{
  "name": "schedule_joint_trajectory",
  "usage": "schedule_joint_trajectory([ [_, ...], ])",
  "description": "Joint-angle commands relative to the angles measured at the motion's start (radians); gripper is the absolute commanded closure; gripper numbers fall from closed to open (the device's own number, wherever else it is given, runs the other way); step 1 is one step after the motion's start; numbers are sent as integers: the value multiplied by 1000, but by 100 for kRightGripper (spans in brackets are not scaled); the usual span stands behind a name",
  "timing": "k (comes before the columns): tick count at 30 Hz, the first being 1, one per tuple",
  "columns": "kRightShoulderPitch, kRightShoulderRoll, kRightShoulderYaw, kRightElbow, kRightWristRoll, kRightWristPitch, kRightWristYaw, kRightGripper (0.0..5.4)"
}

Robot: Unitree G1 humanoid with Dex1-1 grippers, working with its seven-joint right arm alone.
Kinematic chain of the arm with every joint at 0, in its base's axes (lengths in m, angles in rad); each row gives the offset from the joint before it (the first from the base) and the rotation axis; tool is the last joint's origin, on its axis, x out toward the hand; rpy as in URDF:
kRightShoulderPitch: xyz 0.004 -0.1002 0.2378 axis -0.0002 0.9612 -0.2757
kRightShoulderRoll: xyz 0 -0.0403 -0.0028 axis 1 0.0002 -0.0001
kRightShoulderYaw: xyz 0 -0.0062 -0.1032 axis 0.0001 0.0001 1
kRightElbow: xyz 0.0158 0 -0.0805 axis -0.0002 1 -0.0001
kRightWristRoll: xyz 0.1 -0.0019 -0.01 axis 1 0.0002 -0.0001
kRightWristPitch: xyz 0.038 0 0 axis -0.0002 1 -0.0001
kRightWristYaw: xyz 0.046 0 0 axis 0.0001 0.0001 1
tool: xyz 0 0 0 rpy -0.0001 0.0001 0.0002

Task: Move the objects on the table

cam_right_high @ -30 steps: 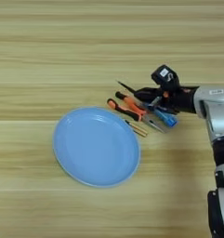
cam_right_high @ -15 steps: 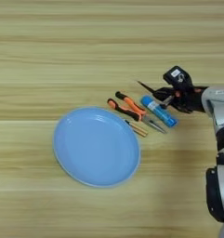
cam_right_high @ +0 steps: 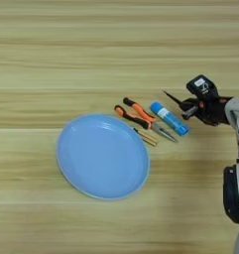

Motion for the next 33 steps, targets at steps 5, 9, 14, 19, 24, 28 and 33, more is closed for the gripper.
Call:
schedule_joint_trajectory([
  [5,-73,-34,23,29,-48,-44,-116,511],
  [9,-69,-21,28,53,-55,-48,-142,511],
  [14,-71,-14,28,66,-59,-43,-149,511],
  [19,-67,-7,27,74,-57,-36,-149,447],
  [24,-67,-7,24,78,-57,-36,-156,365],
  [28,-89,-13,10,63,-43,-40,-149,295],
  [33,-124,-28,-10,10,-22,-50,-118,223],
])
